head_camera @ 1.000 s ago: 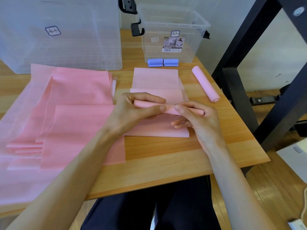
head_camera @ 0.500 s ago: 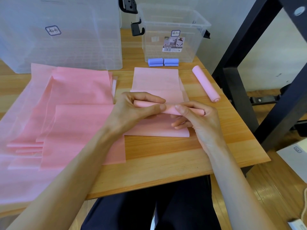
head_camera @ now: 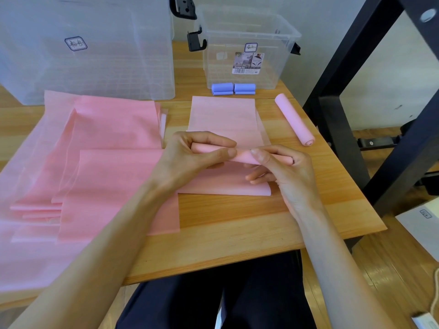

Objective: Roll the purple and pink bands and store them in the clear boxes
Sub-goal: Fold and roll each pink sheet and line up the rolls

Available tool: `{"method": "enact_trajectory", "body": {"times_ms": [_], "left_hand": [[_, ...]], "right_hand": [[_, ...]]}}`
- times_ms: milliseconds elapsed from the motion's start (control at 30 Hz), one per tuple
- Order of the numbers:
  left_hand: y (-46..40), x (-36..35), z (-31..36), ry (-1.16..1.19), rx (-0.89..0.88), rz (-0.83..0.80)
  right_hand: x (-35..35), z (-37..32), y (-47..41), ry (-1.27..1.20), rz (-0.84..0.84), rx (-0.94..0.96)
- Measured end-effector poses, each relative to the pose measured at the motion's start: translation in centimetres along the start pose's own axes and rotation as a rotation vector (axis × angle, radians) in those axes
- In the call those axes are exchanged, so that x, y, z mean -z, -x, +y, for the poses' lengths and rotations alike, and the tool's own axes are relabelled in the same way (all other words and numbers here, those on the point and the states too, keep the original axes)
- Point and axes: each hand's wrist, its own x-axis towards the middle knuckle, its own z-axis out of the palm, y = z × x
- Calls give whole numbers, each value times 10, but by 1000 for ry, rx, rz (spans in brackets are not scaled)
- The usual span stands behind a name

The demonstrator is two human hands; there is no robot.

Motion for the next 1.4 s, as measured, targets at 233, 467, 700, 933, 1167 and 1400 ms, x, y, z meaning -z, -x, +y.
{"method": "enact_trajectory", "body": {"times_ms": [233,467,700,933,1167,1400], "left_hand": [[-1,3,-2,9,61,58],[1,2,-1,2,2,1],[0,1,-1,20,74,35],[1,0,1,19,8,2],[-2,4,-2,41,88,59],[1,2,1,40,17,8]], "right_hand": [[-1,-1,0,-21,-35,11],[0,-1,1,-8,-12,-16],[-1,-2,0,-29,-47,-1],[0,-1,0,-9,-13,-11],[-1,-3,2,-24,-102,12],[1,-1,0,-24,-43,-20]]}}
